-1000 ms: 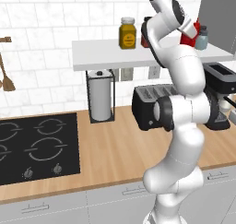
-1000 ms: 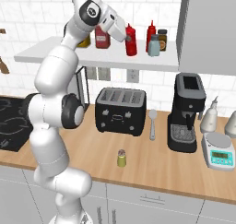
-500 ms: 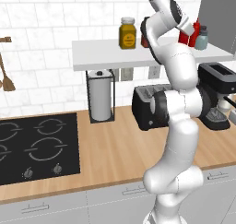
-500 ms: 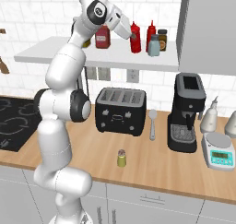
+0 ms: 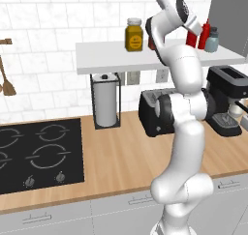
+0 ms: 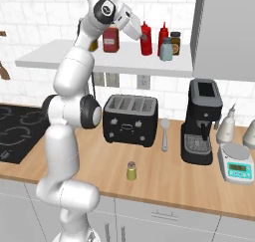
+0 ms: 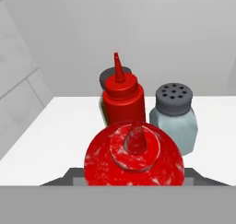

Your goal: Put the shaker and condiment bottle from the counter next to their counterparts in the cabinet.

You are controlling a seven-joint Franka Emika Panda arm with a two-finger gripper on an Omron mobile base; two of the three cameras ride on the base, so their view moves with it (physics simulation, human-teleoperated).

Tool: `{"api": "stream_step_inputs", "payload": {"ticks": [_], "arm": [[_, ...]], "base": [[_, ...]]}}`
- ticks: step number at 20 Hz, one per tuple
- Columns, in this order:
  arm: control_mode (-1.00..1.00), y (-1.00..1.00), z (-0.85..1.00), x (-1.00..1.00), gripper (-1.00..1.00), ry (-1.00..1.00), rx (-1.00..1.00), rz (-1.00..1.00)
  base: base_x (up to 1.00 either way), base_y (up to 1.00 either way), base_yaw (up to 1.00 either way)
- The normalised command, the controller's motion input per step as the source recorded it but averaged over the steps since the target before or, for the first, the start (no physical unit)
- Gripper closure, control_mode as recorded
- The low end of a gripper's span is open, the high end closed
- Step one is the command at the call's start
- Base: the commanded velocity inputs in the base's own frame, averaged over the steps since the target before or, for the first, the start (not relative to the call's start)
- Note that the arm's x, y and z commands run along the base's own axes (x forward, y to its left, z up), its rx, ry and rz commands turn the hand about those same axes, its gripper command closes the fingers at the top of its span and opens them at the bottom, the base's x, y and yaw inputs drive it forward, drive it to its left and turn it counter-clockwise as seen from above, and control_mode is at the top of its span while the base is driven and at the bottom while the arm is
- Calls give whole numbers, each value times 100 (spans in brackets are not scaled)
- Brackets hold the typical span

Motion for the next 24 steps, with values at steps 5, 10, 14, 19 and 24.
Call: {"api": "stream_step_inputs", "payload": {"ticks": [5,10,14,19,24], "arm": [[-100,2,0,0,-100,0,0,0],[-100,0,-1,0,-100,0,0,0],[-100,-3,-2,0,-100,0,0,0],[-100,0,-2,0,-100,-1,0,1],[-100,2,-3,-29,-100,-8,0,7]], "base": [[0,0,0],[0,0,0],[0,0,0],[0,0,0],[0,0,0]]}}
